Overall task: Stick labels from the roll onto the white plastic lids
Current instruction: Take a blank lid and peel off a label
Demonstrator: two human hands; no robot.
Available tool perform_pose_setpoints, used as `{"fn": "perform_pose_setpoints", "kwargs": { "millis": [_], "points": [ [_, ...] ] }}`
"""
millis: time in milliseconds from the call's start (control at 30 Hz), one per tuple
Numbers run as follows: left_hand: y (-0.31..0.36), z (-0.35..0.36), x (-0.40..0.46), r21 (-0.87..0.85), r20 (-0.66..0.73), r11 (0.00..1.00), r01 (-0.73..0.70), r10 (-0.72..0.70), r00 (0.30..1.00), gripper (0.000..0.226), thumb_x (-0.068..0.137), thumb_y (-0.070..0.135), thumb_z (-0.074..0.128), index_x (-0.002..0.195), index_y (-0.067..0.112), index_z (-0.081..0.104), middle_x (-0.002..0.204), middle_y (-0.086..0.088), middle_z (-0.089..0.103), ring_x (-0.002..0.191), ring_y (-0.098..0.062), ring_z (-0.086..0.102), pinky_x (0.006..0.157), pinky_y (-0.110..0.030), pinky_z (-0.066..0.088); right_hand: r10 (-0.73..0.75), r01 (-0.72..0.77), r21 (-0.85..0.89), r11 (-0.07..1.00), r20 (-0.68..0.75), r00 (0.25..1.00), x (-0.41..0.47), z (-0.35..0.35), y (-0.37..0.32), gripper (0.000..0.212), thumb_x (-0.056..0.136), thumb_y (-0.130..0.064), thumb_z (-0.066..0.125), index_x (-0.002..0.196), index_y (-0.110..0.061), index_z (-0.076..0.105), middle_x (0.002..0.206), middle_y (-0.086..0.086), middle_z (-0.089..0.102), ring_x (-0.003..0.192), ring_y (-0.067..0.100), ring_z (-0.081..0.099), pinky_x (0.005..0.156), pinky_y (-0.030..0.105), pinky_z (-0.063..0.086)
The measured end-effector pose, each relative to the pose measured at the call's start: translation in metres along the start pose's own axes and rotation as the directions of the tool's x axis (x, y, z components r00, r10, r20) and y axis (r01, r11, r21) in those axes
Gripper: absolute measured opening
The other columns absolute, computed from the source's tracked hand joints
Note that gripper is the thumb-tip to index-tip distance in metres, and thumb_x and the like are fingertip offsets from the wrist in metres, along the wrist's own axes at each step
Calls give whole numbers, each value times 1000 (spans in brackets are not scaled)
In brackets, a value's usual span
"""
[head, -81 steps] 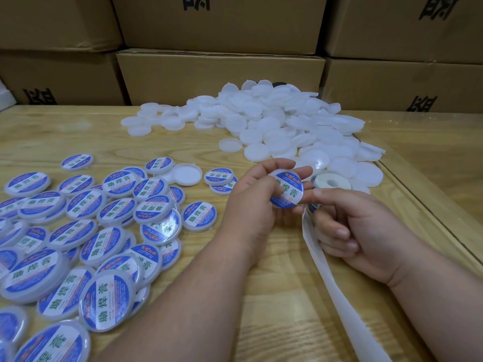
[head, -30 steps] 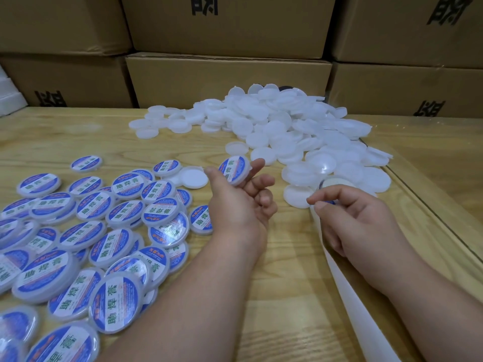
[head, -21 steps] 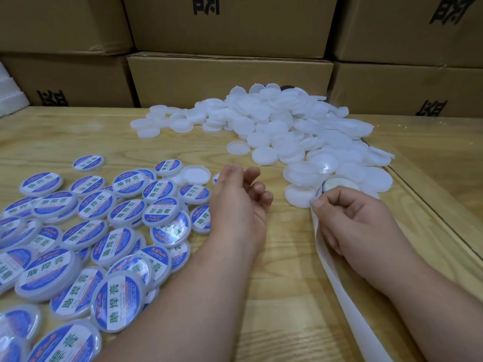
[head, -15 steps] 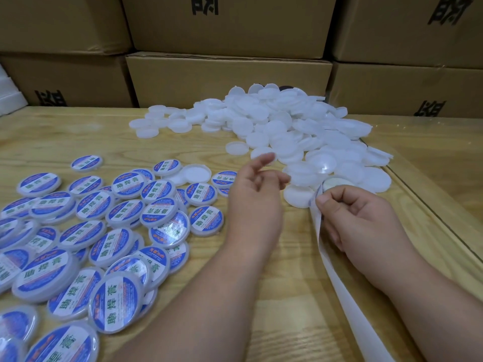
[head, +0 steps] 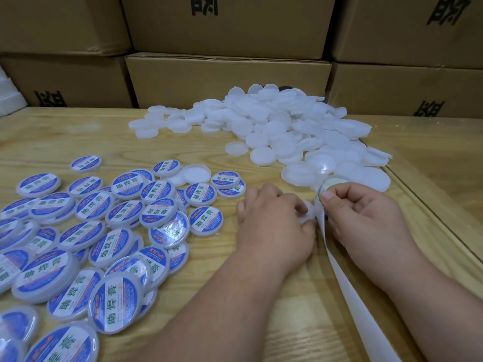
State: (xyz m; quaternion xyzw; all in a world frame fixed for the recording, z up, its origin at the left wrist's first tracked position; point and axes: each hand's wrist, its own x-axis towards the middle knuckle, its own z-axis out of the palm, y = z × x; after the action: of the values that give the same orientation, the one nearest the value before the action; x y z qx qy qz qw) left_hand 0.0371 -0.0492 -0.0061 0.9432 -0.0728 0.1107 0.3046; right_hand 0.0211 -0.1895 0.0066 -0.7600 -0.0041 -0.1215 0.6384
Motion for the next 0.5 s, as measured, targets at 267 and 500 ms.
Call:
{"fn": "perform_pose_setpoints", "kwargs": {
  "millis": [267, 500],
  "points": [
    [1, 1, 4, -113, -52, 992, 49, -55, 997, 15, 94, 47, 58, 84, 36, 61, 149, 8, 44, 141, -14, 18, 101, -33, 9, -13, 13, -33, 999, -2, 1000, 0, 0, 1, 19, 96, -20, 67, 78, -25, 70, 52, 3, 45, 45, 14, 32, 41, 21, 30],
    [1, -5, 4, -443, -81, 896, 11, -52, 995, 21, 99, 44, 53, 83, 30, 51, 94, 11, 62, 90, -12, 57, 72, -28, 38, -28, 26, -78, 997, -25, 999, -5, 2, -5, 16, 92, -25, 72, 82, -27, 60, 47, 1, 46, 38, 11, 33, 40, 20, 31]
  ]
}}
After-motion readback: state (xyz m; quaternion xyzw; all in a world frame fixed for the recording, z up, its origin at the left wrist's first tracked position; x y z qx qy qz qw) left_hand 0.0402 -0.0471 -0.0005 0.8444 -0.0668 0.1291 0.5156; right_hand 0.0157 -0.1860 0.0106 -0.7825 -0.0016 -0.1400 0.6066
